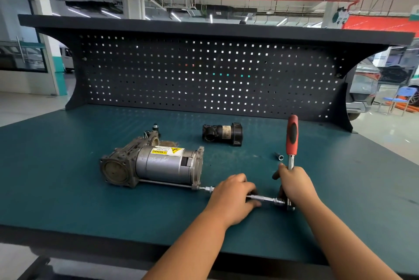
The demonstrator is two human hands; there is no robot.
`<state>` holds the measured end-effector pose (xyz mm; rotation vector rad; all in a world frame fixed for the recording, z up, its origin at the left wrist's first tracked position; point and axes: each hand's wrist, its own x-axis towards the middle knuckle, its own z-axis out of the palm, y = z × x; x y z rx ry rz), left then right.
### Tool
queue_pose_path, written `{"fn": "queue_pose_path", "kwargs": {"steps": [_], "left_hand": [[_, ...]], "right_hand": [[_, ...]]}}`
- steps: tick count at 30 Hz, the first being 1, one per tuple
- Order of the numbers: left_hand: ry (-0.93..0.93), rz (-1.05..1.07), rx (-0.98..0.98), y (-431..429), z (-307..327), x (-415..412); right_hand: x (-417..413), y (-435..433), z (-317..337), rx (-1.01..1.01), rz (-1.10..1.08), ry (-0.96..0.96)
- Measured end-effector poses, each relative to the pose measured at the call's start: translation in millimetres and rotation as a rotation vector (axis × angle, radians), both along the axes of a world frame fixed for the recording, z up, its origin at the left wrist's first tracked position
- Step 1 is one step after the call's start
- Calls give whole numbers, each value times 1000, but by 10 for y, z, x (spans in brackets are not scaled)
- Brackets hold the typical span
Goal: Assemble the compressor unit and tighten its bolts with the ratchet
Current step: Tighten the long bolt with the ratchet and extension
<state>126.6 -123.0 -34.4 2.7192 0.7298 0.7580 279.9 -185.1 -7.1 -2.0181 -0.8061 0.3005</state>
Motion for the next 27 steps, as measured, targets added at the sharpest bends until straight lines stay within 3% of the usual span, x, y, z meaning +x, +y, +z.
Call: {"fn": "queue_pose_path", "kwargs": {"steps": [3,7,11,18,20,24,27], "left_hand": [[7,8,-33,7,6,6],[23,5,-59,18,12,19],[28,-4,-77,4,6,4],[21,20,-106,3,32,21],[28,20,-105,2,31,16],[11,29,-89,-4,23,2],[2,30,-76,-10,26,-4]], "right_hand": [[9,22,-5,-9,-37,10],[-6,-33,-31,130,132,92],[-114,-204,-65,211,172,8],[-334,-737,-213,153,278,-554],[-393,-839,-234,121,288,-620],[-382,-802,-212,98,222,-638],[-255,-632,-172,111,163,-471]]}}
